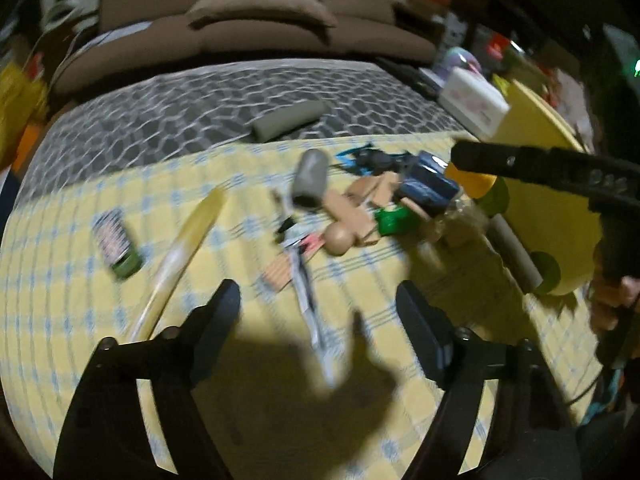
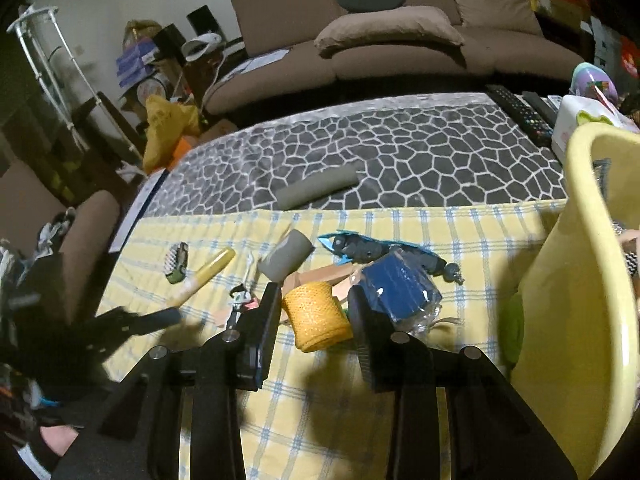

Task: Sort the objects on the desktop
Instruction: 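Grasp the wooden ball with the left gripper while the right gripper grasps the yellow twine spool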

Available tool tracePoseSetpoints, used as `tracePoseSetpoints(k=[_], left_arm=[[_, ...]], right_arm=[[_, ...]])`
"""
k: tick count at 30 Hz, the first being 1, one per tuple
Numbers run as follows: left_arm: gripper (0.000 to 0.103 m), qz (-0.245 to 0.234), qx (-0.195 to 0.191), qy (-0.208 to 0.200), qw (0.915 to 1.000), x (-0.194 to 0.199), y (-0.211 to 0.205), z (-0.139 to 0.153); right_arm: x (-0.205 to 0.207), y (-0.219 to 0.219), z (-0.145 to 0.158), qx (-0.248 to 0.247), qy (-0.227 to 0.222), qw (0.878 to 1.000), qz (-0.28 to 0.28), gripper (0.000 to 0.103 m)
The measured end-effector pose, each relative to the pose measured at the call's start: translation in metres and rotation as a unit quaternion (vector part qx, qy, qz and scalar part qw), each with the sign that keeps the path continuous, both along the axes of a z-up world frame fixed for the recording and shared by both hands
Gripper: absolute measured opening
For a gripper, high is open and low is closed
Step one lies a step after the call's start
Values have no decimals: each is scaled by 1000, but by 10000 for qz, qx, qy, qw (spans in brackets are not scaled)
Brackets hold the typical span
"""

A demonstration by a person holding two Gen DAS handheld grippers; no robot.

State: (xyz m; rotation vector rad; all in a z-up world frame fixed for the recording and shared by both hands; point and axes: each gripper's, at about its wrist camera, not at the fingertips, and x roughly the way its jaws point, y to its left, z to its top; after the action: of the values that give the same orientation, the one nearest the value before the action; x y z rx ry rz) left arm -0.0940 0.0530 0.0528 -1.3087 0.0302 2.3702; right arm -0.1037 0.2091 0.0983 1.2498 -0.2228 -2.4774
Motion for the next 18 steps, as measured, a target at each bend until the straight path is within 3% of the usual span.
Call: tracePoseSetpoints(k=[2, 9, 11, 18], left_arm=[[55, -193, -85, 10, 9998, -9, 13, -5], [42, -685, -367, 156, 9969, -28, 44, -19], [28, -757, -421, 89, 9962, -34, 48, -23], [24, -957, -521, 41, 9940, -38, 56, -34]], right_arm=[[1, 3, 3, -72, 2, 10000, -6, 35], [6, 10, 11, -149, 55, 9998, 105, 35], [8, 11, 14, -204, 61, 9997, 142, 35], [12, 11, 19, -213, 117, 9995, 222, 35]])
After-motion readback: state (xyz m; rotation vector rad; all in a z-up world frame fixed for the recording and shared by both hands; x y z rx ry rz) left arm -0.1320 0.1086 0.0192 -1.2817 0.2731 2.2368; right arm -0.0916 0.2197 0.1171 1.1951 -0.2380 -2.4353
